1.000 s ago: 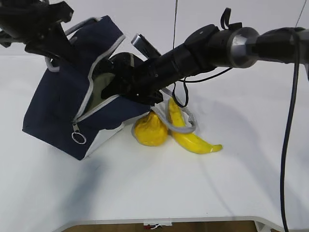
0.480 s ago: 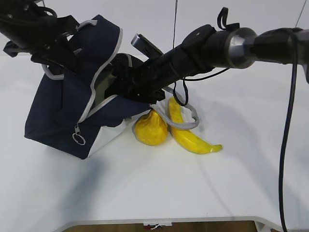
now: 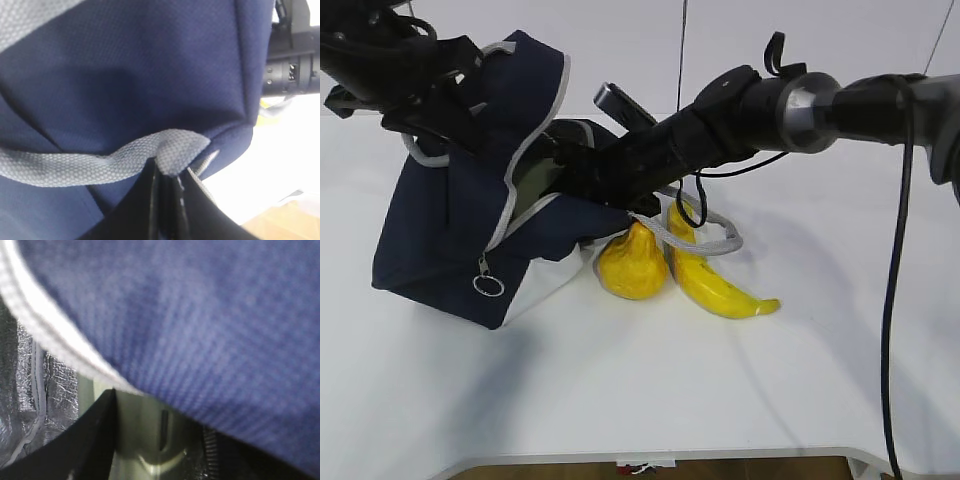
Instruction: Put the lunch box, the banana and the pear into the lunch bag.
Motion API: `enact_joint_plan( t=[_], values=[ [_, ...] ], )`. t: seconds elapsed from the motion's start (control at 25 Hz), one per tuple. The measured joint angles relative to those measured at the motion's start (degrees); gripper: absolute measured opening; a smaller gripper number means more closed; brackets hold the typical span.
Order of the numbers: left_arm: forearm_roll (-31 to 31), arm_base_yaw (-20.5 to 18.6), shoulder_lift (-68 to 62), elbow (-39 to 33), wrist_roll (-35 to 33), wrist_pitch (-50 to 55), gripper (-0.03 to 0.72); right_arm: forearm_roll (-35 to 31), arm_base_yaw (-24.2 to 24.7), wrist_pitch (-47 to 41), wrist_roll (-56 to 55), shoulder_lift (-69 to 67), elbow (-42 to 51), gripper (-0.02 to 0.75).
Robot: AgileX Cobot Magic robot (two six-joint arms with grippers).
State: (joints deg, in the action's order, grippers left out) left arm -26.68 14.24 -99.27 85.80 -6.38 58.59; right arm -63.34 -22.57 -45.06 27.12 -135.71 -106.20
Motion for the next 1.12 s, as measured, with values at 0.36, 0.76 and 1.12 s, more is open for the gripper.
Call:
enact_joint_plan(
  t=[0.36,0.76,1.12],
  values=[
    [0.86,0.00,0.00,0.00,0.00,0.00,-0.001,-0.01,0.00,-0.33,-0.09,-0.14,-0.30,0.388],
    [0.90,0.00,0.00,0.00,0.04,0.00,-0.001,3.21,0.00,-2.59,-0.91,-0.24,-1.88,0.475],
    [1.26,0.00,0.00,0.00,0.04,0.33,-0.001,19.30,0.24,-13.20,-9.93,-0.52,-12.95,0.511]
  ],
)
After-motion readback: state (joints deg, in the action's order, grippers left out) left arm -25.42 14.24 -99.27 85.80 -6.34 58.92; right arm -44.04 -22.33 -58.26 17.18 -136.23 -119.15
